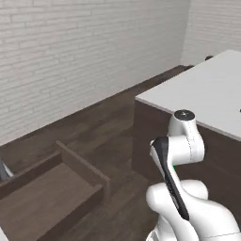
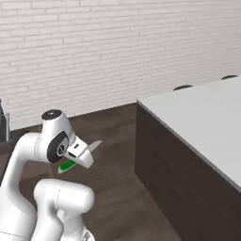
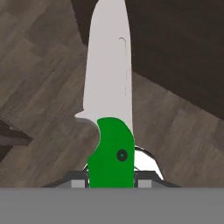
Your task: Pick up the knife from the drawer and place it on the cutting board. Then place the meat from the plate to the cutting board.
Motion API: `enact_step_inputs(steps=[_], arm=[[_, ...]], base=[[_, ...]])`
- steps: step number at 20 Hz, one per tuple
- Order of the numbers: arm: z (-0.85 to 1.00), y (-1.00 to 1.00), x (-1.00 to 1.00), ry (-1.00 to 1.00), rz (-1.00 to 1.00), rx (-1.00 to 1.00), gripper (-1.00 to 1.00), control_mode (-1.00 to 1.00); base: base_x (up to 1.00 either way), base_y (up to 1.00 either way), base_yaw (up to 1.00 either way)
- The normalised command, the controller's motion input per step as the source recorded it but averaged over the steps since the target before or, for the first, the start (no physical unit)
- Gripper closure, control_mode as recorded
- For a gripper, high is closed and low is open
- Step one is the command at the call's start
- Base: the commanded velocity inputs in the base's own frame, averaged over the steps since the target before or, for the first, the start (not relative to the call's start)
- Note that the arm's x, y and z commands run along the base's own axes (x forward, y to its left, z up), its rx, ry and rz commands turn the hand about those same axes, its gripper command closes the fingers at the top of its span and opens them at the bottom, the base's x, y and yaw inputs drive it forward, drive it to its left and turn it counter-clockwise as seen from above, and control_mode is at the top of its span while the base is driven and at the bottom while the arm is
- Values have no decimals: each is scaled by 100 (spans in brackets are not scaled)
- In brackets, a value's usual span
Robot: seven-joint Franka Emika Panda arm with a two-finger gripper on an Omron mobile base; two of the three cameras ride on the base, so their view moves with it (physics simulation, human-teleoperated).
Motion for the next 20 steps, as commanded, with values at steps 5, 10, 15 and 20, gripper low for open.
enact_step_inputs(steps=[5, 10, 15, 20], arm=[[0, 0, 0, 0, 0, 0, 100, 100], [0, 0, 0, 0, 0, 0, 100, 100], [0, 0, 0, 0, 0, 0, 100, 100], [0, 0, 0, 0, 0, 0, 100, 100]], base=[[0, -76, -63], [0, -93, -64], [0, -93, -66], [6, -96, -60]])
